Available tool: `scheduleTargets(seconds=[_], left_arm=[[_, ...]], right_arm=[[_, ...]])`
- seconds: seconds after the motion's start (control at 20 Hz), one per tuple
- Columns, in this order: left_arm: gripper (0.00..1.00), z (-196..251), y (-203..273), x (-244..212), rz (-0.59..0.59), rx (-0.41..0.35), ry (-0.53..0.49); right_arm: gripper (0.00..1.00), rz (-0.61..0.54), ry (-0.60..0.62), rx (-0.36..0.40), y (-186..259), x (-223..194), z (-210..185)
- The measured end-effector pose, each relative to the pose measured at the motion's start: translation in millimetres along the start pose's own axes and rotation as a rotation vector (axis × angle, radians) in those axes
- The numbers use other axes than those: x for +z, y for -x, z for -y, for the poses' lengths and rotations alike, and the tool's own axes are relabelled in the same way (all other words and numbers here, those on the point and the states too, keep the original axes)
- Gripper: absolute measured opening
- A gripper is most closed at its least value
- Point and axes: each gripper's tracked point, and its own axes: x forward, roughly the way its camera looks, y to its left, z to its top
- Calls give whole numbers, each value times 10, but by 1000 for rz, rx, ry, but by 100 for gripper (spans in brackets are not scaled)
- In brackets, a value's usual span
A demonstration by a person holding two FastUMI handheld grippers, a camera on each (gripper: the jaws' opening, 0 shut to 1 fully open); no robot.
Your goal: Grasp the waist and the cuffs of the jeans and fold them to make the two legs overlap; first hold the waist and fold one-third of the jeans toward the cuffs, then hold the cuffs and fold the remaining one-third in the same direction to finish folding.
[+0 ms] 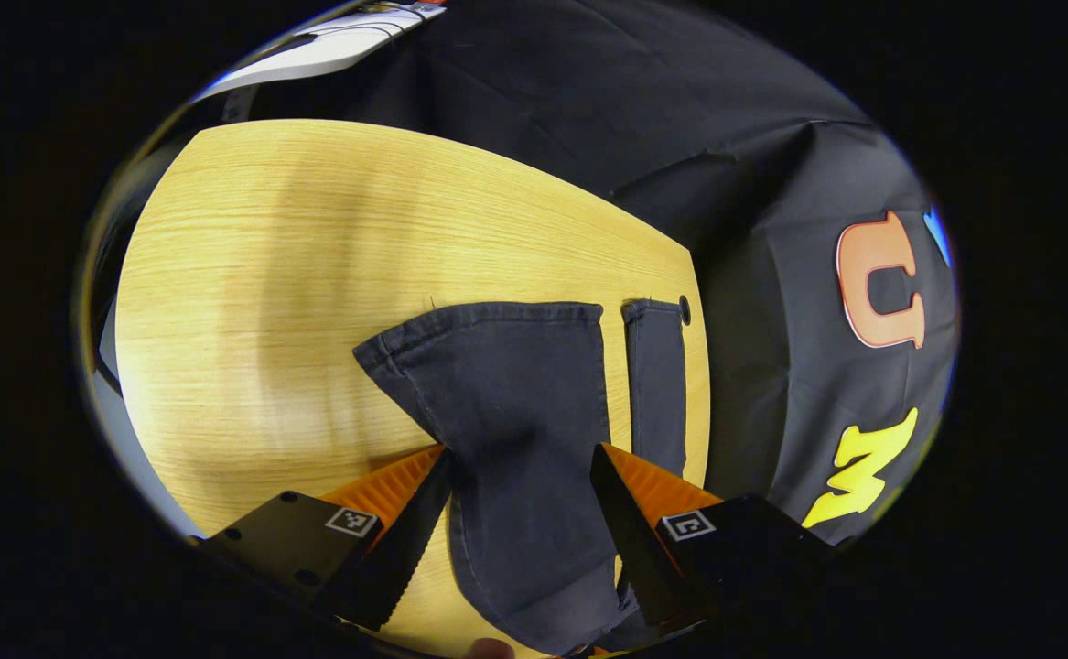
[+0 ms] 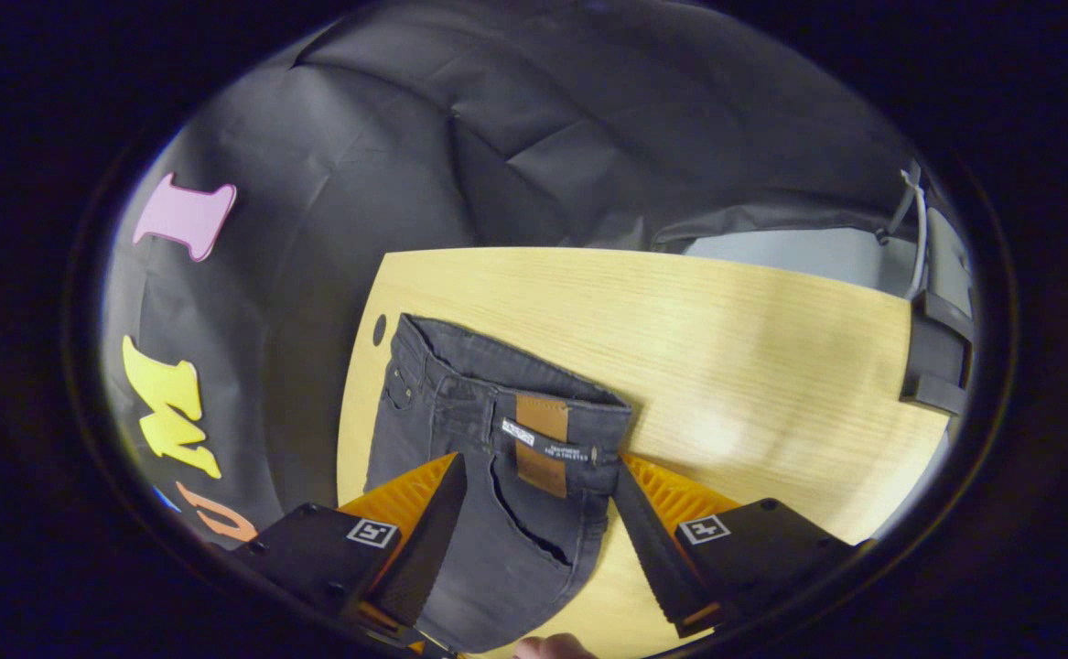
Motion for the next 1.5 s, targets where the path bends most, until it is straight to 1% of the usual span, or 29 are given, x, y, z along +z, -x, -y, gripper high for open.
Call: scheduleTargets(seconds=[0.1,0.15,0.2,0.25,0.3,0.35,0.4,0.45,0.5,0.55,0.65,0.75,0.8,0.9,0.95,1.0,1.05,1.25,1.3,1.35,1.4,1.5], left_arm=[[93,-15,-30,-18,-18,12,-2],[86,-19,-22,-32,-22,15,-1],[70,-20,-25,-35,-29,16,1],[72,-27,-39,-29,-35,19,3],[68,-39,-50,-43,-45,20,7],[57,-44,-60,-64,-64,22,11],[52,-43,-72,-100,-83,20,14],[41,-54,-59,-103,-86,30,17],[35,-103,-102,-88,-92,51,20],[17,-101,-85,-81,-97,52,23],[8,-73,-32,-66,-103,57,30],[5,-38,25,-48,-106,64,30],[5,7,49,-41,-108,60,31],[5,133,116,-26,-110,42,33],[4,204,160,-17,-112,32,32],[4,263,214,-2,-113,24,26],[4,324,286,17,-111,17,16],[4,670,416,92,-131,2,-46],[4,778,421,104,-143,2,-73],[0,890,418,122,-154,0,-102],[4,999,394,145,-163,3,-144],[4,1190,328,194,-172,12,-205]], right_arm=[[95,-2,23,-23,-59,-2,-33],[96,-8,39,-50,-63,-3,-11],[96,-10,47,-85,-79,11,66],[76,-10,46,-110,-85,22,118],[56,-10,34,-144,-63,31,185],[37,-2,6,-151,-58,67,197],[36,-1,-29,-156,-71,40,200],[23,-9,-62,-147,-99,32,180],[22,-16,-84,-136,-96,21,176],[22,-19,-97,-122,-83,25,147],[22,-21,-103,-92,-48,38,110],[21,-18,-95,-62,68,55,13],[21,-15,-81,-68,107,37,-31],[4,-23,-74,-66,173,49,-78],[4,-23,-69,-64,192,55,-108],[0,-28,-64,-57,209,56,-143],[4,-31,-64,-45,246,69,-206],[3,-56,-19,16,453,128,-623],[3,-61,2,28,489,153,-747],[0,-67,20,42,515,187,-903],[4,-71,37,53,533,218,-1051],[3,-79,87,70,512,272,-1334]])
